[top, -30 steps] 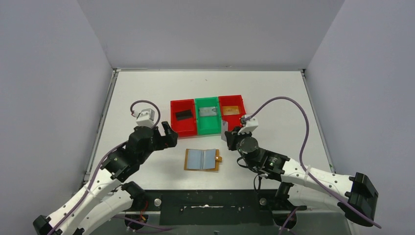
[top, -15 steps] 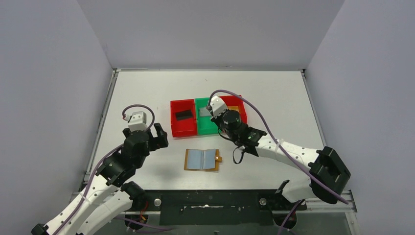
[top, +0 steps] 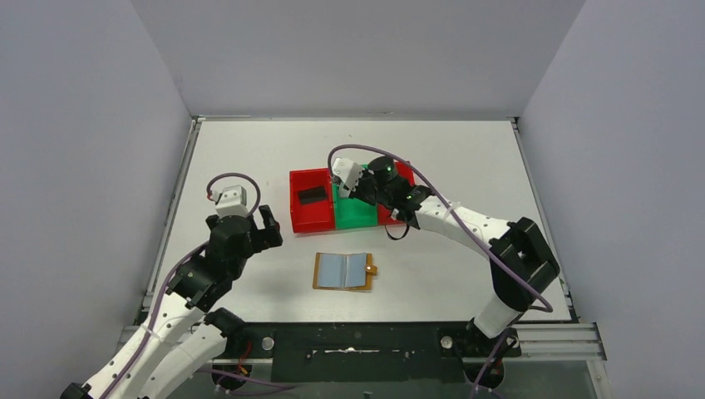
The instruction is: Take the credit cards out of the card holder
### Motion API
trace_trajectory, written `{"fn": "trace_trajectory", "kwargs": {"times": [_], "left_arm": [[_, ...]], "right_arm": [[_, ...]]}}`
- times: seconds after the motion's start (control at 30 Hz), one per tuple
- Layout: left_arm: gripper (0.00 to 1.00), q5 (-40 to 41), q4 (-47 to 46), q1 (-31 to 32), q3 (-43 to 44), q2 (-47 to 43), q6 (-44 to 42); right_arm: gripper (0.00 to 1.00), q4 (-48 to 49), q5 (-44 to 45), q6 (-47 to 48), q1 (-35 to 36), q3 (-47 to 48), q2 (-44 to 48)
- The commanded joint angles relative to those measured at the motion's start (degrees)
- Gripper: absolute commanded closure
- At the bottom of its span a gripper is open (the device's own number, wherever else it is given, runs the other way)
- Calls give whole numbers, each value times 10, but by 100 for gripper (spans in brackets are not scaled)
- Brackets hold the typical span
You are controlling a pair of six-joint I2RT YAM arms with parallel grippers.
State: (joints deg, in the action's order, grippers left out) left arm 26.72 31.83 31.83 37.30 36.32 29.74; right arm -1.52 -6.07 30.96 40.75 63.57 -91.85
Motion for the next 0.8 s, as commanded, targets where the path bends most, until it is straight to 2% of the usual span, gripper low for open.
{"fn": "trace_trajectory", "kwargs": {"times": [0.0, 0.37, 0.57, 0.77], "left_arm": [[8, -12, -41, -4, 6, -10, -10], [8, -25, -43, -15, 6, -6, -13], [8, -31, -46, -21, 6, -4, -17], [8, -31, -44, -25, 6, -5, -17]], "right_arm": [[100, -50, -39, 89, -7, 66, -40], [100, -45, 47, 163, -8, 129, -144], [100, -12, 44, 197, -12, 140, -179], [99, -22, 38, 230, -17, 179, -218]]}}
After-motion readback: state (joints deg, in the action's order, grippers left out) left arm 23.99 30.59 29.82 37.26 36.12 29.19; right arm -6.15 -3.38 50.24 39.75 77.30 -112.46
